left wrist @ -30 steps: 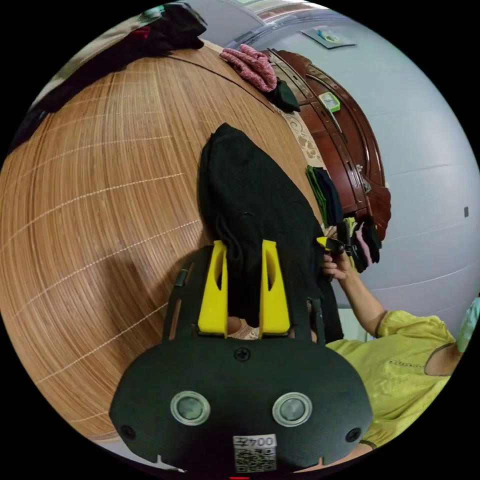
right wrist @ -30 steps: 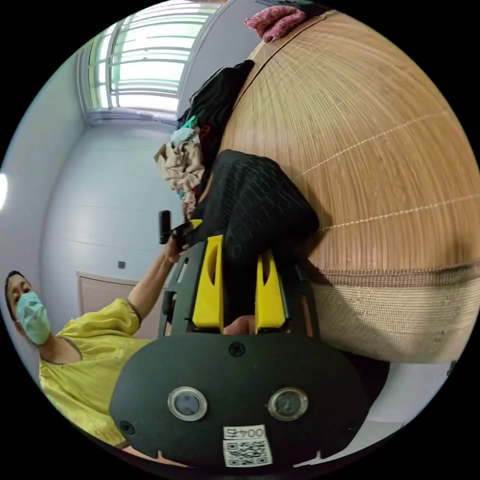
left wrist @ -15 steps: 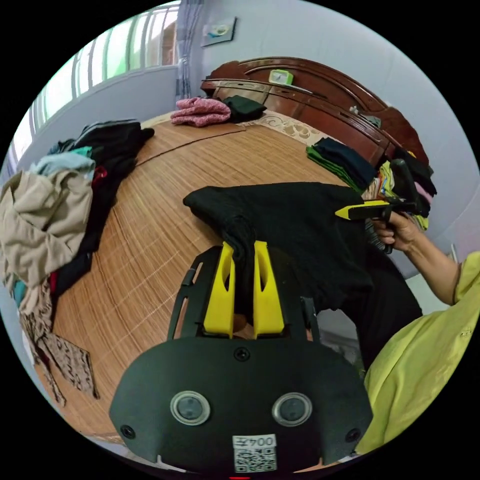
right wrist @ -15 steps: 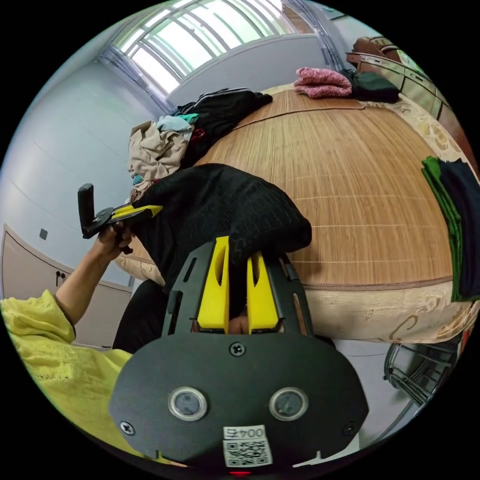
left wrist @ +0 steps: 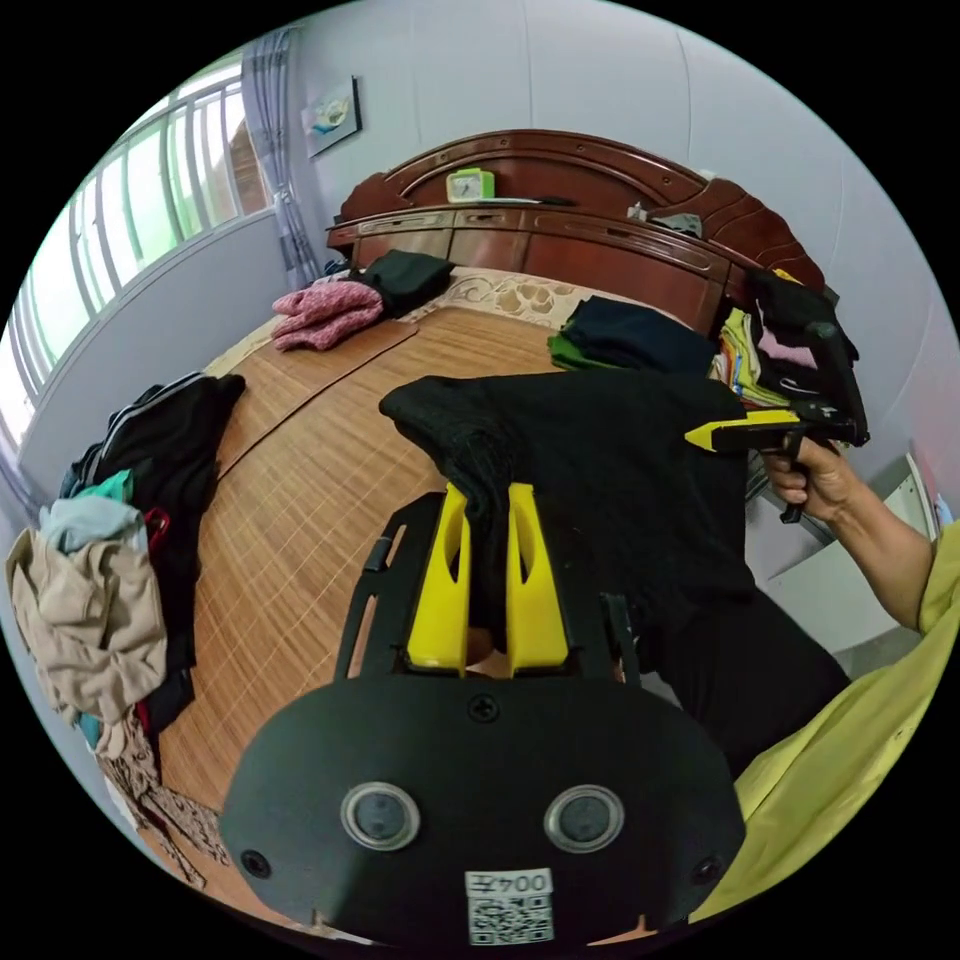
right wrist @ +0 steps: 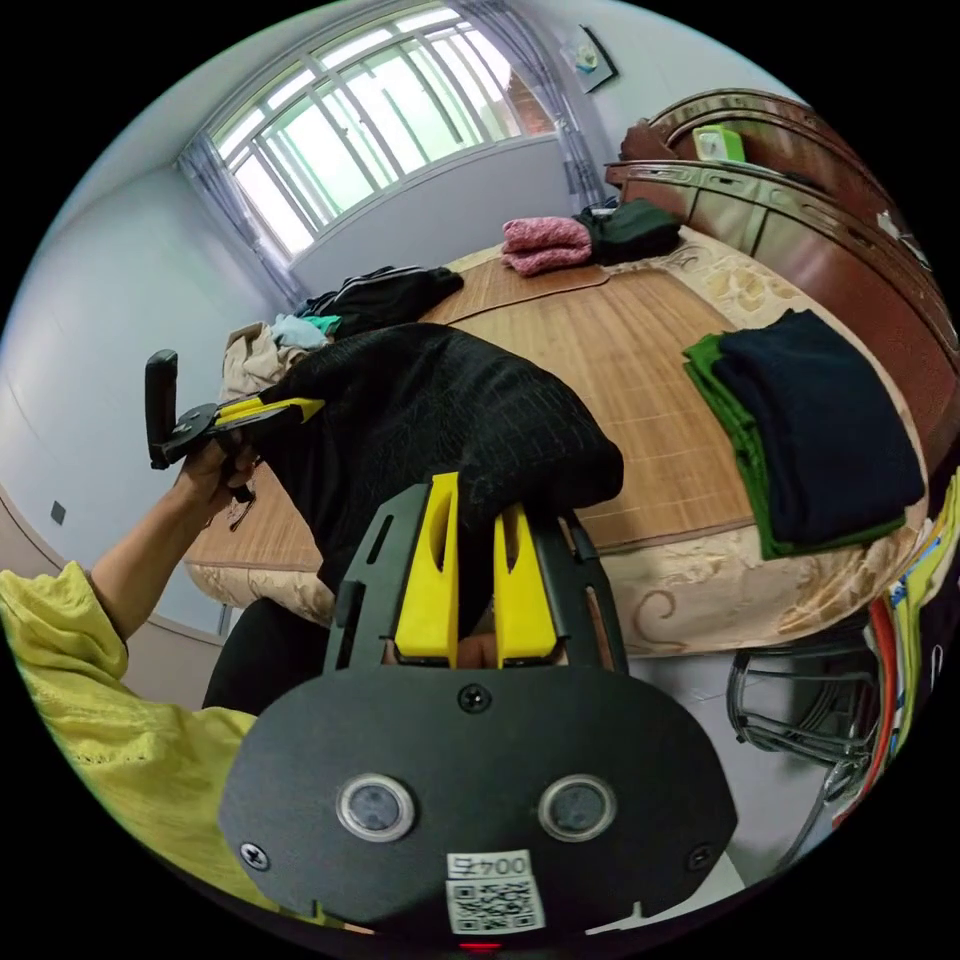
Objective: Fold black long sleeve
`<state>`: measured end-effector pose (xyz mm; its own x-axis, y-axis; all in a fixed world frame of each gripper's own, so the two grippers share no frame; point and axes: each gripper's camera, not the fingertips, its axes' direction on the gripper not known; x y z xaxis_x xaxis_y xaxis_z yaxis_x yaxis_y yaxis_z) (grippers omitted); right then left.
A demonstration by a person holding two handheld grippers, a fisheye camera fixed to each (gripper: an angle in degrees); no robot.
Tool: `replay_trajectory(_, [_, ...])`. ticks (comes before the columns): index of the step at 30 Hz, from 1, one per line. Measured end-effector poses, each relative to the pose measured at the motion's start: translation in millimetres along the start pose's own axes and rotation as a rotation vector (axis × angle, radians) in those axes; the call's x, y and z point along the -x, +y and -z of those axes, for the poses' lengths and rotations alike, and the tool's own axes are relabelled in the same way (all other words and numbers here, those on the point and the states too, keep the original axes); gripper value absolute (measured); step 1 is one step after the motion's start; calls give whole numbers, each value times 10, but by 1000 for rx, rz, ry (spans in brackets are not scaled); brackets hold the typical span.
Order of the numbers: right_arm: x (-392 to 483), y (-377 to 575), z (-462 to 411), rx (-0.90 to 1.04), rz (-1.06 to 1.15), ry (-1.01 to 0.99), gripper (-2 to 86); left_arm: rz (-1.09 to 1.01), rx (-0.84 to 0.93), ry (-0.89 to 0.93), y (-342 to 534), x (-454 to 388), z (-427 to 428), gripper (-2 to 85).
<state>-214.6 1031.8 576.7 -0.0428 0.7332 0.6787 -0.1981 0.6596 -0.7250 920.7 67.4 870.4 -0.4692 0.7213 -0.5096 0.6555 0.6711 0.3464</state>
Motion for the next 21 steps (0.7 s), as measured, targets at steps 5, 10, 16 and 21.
replay_trajectory(5, [-437, -37, 576, -82, -41, 90, 55, -33, -39, 45, -816, -473, -338, 46])
replay_trajectory(10, [-974, -179, 1231, -189, -75, 215, 55, -122, -93, 83, -1773, -987, -649, 44])
replay_trajectory(16, [-1591, -331, 1722, -292, -150, 305, 58, -139, -138, 154, -2888, -1441, -1063, 42])
replay_trajectory(21, [-2011, -379, 1837, -319, -223, 330, 59, -216, -142, 150, -3498, -1876, -1431, 41])
